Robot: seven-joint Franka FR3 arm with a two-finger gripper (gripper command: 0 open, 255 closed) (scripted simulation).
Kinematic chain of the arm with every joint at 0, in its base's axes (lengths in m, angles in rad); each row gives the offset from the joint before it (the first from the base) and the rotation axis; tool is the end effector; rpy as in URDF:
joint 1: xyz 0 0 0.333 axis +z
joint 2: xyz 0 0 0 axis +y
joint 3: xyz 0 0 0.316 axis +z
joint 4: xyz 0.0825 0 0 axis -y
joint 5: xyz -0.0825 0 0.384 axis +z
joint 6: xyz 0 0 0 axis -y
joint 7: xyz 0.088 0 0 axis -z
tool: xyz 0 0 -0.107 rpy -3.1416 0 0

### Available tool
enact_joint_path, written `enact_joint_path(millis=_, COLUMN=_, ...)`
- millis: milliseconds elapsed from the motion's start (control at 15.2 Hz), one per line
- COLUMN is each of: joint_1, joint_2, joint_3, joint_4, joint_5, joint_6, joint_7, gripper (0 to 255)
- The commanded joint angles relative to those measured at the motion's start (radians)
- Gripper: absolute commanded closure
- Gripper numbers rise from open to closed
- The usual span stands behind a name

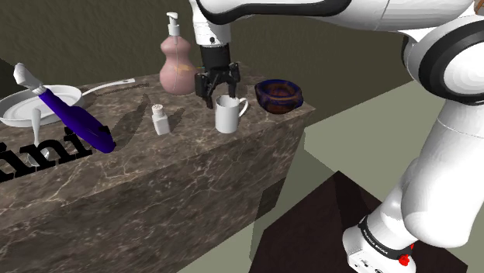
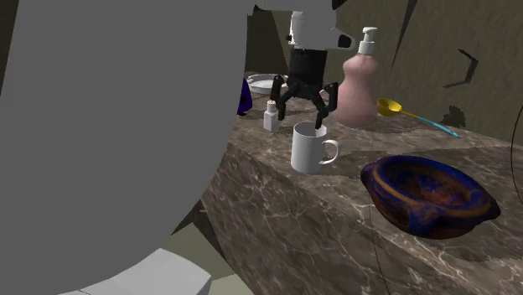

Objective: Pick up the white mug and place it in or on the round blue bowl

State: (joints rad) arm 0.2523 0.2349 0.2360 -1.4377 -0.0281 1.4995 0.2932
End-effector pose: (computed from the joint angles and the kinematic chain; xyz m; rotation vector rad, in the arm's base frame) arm 0.5483 0.2702 0.5470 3.0779 0.2991 -0.2546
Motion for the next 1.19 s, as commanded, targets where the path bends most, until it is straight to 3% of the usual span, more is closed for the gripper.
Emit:
enact_joint_path(millis=0, joint_1=0.009, joint_2=0.022, joint_3=0.004, joint_4=0.017, joint_5=-0.007, joint_6=0.003, joint_7=0.007, gripper=0)
enact_joint_path(millis=396, joint_1=0.003, joint_2=-0.007, joint_3=0.003, joint_4=-0.11, joint_5=0.0, joint_6=0.101, joint_7=0.004, gripper=0)
enact_joint_path(millis=924, joint_1=0.003, joint_2=-0.007, joint_3=0.003, joint_4=-0.11, joint_5=0.0, joint_6=0.101, joint_7=0.004, gripper=0)
enact_joint_path(millis=990, joint_1=0.003, joint_2=-0.007, joint_3=0.003, joint_4=-0.11, joint_5=0.0, joint_6=0.101, joint_7=0.004, gripper=255)
enact_joint_path(millis=1122, joint_1=0.003, joint_2=-0.007, joint_3=0.003, joint_4=-0.11, joint_5=0.0, joint_6=0.101, joint_7=0.004, gripper=255)
